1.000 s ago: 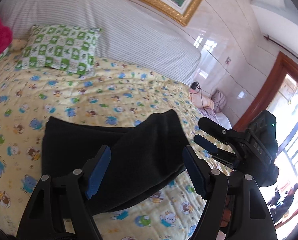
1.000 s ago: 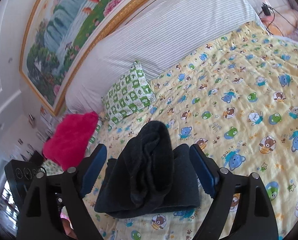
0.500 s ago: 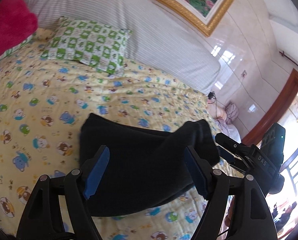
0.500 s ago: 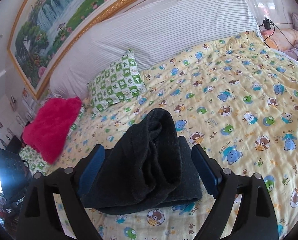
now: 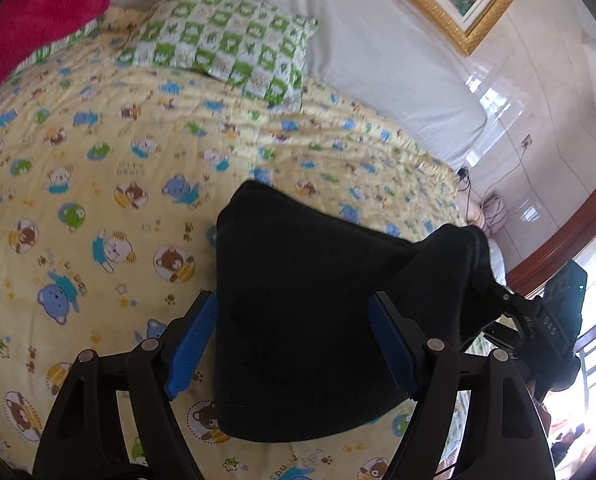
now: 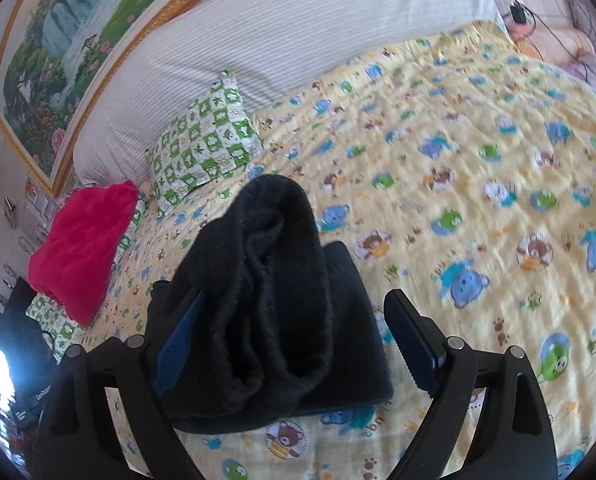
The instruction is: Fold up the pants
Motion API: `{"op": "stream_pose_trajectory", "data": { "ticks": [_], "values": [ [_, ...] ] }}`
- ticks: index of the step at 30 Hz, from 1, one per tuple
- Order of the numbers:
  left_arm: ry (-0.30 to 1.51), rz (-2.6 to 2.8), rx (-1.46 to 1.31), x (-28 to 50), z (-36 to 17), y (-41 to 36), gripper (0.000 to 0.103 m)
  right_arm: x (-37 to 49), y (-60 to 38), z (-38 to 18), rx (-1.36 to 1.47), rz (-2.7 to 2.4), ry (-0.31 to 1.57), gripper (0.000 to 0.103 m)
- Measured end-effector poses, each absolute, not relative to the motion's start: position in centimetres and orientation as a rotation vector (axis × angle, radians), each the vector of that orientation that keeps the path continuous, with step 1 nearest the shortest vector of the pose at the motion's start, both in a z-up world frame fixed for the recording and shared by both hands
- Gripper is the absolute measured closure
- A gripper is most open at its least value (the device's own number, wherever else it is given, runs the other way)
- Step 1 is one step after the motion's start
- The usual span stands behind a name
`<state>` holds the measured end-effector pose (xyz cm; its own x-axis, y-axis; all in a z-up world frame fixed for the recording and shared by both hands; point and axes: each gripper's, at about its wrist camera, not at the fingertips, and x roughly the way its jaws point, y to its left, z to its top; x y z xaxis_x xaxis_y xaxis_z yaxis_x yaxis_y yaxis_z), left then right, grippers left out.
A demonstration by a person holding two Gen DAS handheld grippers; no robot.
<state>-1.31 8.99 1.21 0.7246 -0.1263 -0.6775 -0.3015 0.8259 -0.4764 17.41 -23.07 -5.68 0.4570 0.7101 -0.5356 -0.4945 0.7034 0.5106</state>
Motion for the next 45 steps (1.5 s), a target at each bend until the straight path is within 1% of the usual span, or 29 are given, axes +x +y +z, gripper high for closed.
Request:
{"op": "stream_pose_trajectory", "data": {
  "ticks": [1,3,12,19,21,22,23,25,29,35,37,40,45],
  "values": [
    [0.778,0.103,-0.606,-1.1,0.8,8.9,0.025,17.5,-23.2,-5.9,0.296,0.749,0.804,0.009],
    [0.797,0.108,-0.601,-0.8,0.3,8.9,0.025,17.5,-23.5,-6.4,0.268,0.725,0.807,0.008],
    [0.845,0.121,-0.63,0.3,-2.3,9.3,0.024,17.7,-24.4,-8.1,0.29,0.763,0.814,0.008],
    [0.852,0.114,-0.652,1.2,-3.6,9.4,0.023,17.8,-24.5,-9.8,0.376,0.878,0.814,0.012],
    [0.847,0.11,-0.644,1.5,-3.6,9.2,0.028,17.9,-24.5,-9.9,0.39,0.903,0.811,0.017],
    [0.849,0.104,-0.639,1.6,-3.7,9.0,0.031,17.9,-24.4,-9.9,0.393,0.916,0.811,0.022],
    [0.852,0.11,-0.629,1.8,-3.7,8.8,0.031,17.9,-24.3,-10.0,0.4,0.935,0.814,0.024],
    [0.847,0.108,-0.614,1.9,-3.5,8.5,0.035,17.8,-24.3,-10.1,0.404,0.938,0.808,0.026],
    [0.835,0.085,-0.623,1.6,-3.1,8.6,0.048,17.7,-24.5,-10.1,0.415,0.94,0.804,0.029],
    [0.811,0.078,-0.605,0.8,-2.0,8.3,0.059,17.2,-24.9,-10.0,0.457,0.946,0.792,0.036],
    [0.792,0.073,-0.613,0.4,-1.3,8.5,0.061,17.0,-25.0,-9.8,0.48,0.952,0.789,0.041],
    [0.756,0.067,-0.624,-0.4,-0.1,9.0,0.062,16.5,-24.9,-9.3,0.505,0.966,0.78,0.044],
    [0.711,0.069,-0.615,-1.7,1.5,9.5,0.064,15.8,-24.3,-8.2,0.523,0.989,0.773,0.046]
  ]
}}
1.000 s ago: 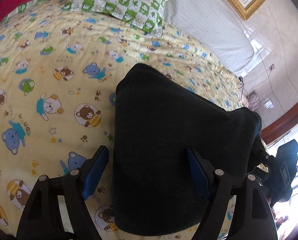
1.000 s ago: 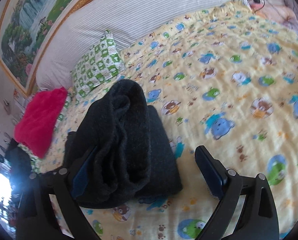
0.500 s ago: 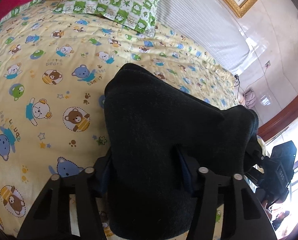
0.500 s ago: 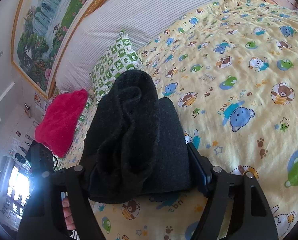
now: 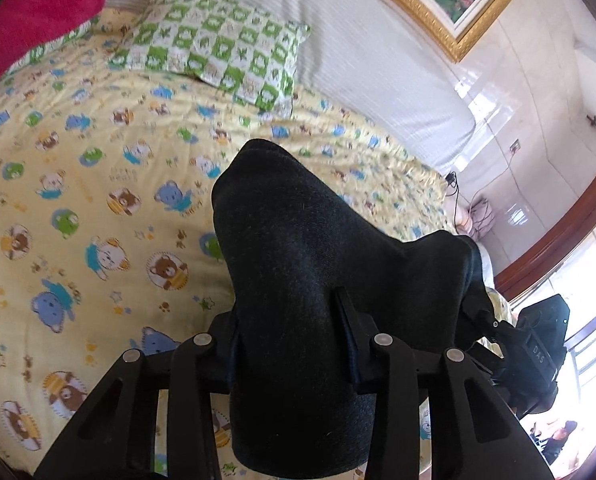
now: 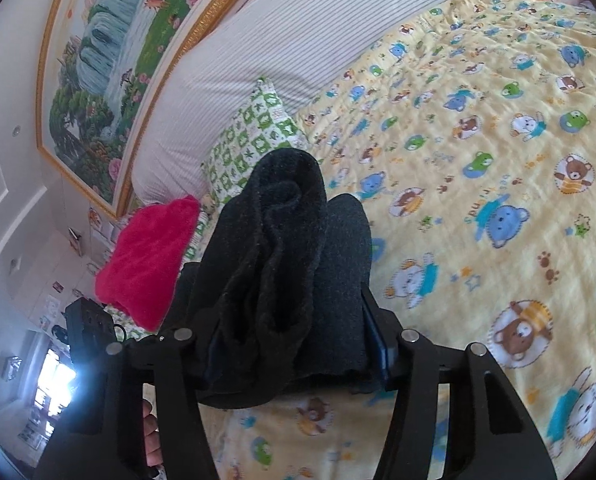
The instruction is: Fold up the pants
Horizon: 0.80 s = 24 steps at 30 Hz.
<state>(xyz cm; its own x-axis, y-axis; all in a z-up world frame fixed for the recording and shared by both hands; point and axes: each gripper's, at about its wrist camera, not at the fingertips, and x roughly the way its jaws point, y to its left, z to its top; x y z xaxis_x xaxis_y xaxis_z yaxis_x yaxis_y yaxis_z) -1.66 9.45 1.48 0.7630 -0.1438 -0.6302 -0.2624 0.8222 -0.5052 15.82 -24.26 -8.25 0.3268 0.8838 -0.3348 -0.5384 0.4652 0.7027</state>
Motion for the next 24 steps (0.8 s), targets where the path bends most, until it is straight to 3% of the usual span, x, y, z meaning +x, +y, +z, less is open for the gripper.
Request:
{"op": "stream_pose_trajectory", "data": {
  "ticks": [24],
  "values": [
    [0.599,0.244,-0.626,-6.5,4.2,17.0,0.064,15.3,-13.1,-5.7,0.397,1.15,0.812,0.048]
  ]
}}
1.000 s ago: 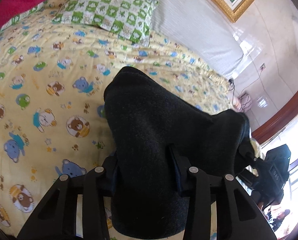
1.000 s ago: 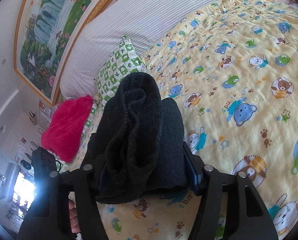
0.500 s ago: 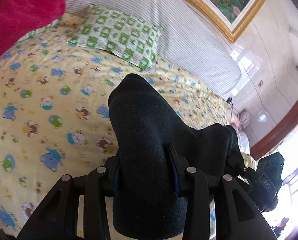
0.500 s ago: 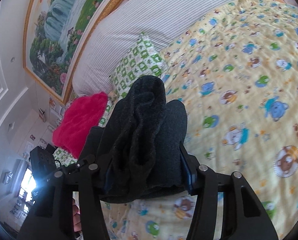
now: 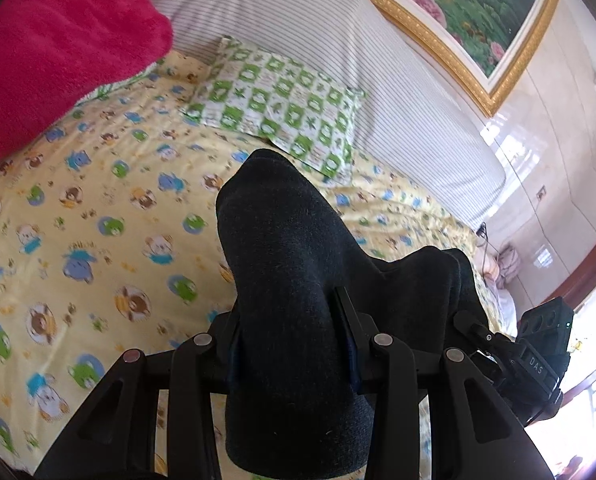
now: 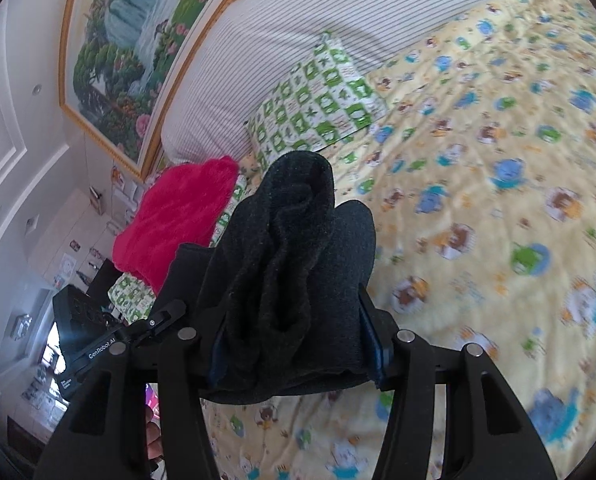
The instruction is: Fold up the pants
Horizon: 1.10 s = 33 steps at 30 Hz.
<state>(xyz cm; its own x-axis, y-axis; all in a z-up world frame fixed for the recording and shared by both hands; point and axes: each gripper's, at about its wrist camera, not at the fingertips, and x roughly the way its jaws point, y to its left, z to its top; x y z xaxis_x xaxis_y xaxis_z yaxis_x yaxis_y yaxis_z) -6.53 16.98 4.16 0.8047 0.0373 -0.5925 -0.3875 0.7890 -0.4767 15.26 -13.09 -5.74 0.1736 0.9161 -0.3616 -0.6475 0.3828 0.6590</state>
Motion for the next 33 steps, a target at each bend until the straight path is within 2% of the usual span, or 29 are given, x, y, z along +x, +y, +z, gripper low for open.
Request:
{"op": "stream_pose_trajectory", "data": {
  "ticks": [23,33],
  "values": [
    [0.598,0.348,-0.603,0.7,4.5,25.2,0.064,22.7,-2.2,-4.4,0.379,1.202,0.824,0.048],
    [0.676,0.396,-0.621,2.1,0.9,27.8,0.063,24.2,0.7,-6.1,0.31,1.178,0.87,0.046]
  ]
}}
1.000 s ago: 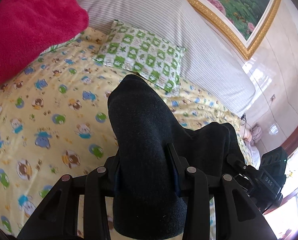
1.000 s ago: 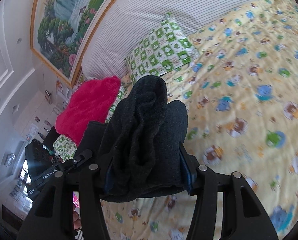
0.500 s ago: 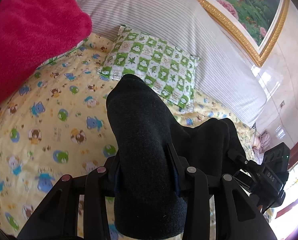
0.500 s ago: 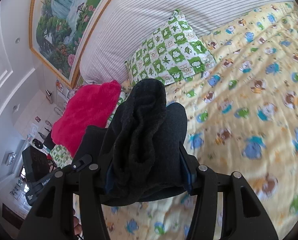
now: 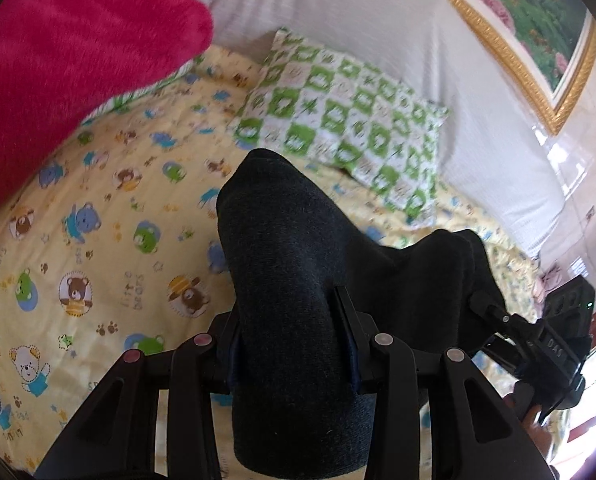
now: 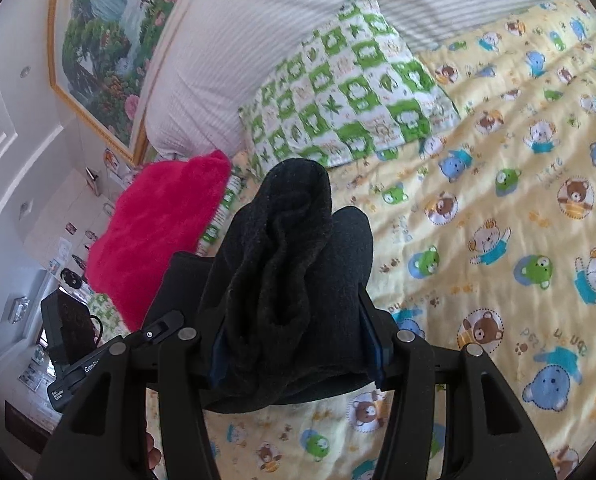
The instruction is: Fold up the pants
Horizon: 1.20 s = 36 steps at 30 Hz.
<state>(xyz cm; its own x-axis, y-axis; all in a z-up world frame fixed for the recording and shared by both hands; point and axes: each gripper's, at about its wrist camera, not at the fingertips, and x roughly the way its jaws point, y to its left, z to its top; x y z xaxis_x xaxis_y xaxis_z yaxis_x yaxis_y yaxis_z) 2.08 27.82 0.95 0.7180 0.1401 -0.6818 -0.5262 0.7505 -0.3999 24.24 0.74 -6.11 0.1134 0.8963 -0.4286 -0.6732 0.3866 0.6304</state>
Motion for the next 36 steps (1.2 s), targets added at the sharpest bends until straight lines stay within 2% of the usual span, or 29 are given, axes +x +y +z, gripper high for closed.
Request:
{"op": "stream_pose_trajectory", "data": {
  "ticks": [2,4,6,16,24,28,36],
  "values": [
    [0.69,0.405,-0.63,2.0,0.1,28.2,0.058,24.4,0.8,-6.7,0.278,1.139,0.888,0.039],
    [0.697,0.415,-0.627,1.8,-0.5,28.5,0.054,24.5,0.7,-7.0,0.217,1.071,0.884,0.037],
    [0.694,0.431,-0.619,1.6,-0.9,28.6,0.044,24.6,0.3,-7.5,0.184,1.027,0.885,0.035],
    [0.733,0.465,-0.516,2.2,-1.2,27.7,0.04,25.5,-0.2,-8.8,0.149,0.965,0.888,0.02],
    [0.745,0.493,-0.468,1.6,0.2,26.9,0.04,25.4,-0.4,-8.4,0.15,0.97,0.898,0.019],
    [0.749,0.514,-0.43,0.9,1.0,26.0,0.032,24.8,-1.1,-7.4,0.117,0.959,0.861,0.019],
    [0.744,0.525,-0.363,-0.2,1.5,23.4,0.028,23.5,-2.6,-6.0,0.088,0.989,0.831,0.018]
  ]
}}
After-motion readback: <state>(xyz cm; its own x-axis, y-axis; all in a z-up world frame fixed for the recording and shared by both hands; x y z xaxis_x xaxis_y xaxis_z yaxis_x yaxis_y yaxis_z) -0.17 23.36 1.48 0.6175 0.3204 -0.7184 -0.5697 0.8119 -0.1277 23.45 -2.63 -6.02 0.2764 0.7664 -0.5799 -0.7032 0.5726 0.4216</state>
